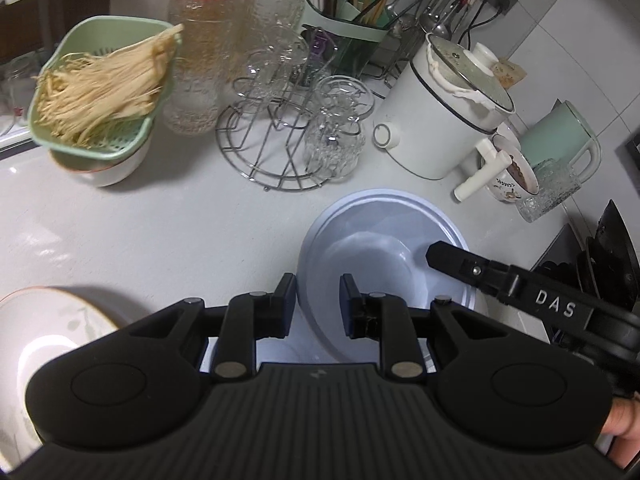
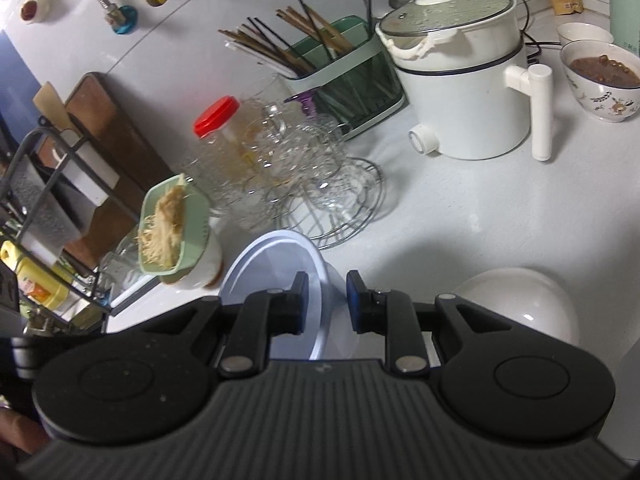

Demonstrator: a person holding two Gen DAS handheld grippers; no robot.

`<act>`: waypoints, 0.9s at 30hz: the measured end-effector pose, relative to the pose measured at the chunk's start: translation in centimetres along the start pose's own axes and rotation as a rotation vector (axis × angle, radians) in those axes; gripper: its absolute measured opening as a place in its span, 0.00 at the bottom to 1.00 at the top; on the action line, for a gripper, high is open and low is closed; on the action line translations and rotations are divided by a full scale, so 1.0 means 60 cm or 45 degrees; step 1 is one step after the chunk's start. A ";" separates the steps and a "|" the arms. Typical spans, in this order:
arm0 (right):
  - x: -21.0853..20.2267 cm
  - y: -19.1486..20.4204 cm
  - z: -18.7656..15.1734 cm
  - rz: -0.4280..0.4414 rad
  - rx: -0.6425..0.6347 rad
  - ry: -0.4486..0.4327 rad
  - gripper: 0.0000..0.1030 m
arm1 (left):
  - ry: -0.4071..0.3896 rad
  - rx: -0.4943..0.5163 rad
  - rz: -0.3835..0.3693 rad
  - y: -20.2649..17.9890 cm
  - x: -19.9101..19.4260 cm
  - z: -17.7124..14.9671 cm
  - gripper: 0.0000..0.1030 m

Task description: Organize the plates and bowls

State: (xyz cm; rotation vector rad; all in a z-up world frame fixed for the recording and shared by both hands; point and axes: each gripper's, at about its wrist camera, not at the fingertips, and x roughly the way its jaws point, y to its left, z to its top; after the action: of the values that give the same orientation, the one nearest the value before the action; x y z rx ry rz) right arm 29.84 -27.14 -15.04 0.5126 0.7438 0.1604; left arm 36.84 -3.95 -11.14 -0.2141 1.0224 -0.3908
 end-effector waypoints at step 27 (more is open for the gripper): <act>0.063 0.026 -0.070 0.063 -0.124 0.350 0.23 | 0.114 -0.122 0.135 0.053 -0.003 -0.033 0.25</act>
State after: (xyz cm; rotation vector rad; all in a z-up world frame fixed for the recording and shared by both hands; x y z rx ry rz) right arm 29.79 -22.94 -19.15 0.4208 0.9866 0.3163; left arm 35.74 -0.94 -13.15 -0.2287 1.1367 -0.2575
